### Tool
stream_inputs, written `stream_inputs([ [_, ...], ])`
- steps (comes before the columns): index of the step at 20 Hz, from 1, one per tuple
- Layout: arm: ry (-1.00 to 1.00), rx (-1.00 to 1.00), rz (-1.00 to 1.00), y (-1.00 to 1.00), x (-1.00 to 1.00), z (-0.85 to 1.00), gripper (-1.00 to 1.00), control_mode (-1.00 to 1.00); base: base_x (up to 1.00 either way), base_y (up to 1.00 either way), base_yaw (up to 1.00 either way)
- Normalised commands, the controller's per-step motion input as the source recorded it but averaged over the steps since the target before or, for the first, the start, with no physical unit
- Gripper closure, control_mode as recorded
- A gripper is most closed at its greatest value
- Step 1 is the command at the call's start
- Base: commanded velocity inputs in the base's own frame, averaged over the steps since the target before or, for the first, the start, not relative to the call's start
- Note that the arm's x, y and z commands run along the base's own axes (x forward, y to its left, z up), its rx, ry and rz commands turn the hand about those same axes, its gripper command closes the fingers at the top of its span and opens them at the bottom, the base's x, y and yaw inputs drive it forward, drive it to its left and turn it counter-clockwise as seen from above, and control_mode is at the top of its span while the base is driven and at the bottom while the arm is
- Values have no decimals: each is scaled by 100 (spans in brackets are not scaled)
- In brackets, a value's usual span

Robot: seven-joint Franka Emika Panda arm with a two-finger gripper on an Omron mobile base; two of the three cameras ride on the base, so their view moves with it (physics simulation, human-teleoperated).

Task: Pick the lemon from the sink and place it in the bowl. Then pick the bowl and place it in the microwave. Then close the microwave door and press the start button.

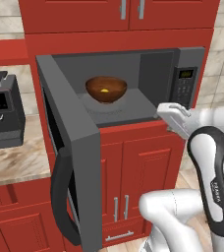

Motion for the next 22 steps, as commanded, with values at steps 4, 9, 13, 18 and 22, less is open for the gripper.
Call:
stream_inputs([
  [4,-3,-19,28,0,-100,77,-100,-100,0,0,0],
  [9,-19,-29,34,0,-100,53,-100,-100,0,0,0],
  [13,-25,-38,38,1,-100,57,-100,-100,0,0,0],
  [18,-29,-46,29,25,-84,58,-100,-100,0,0,0],
  [22,-31,-46,24,25,-70,51,-100,-100,0,0,0],
])
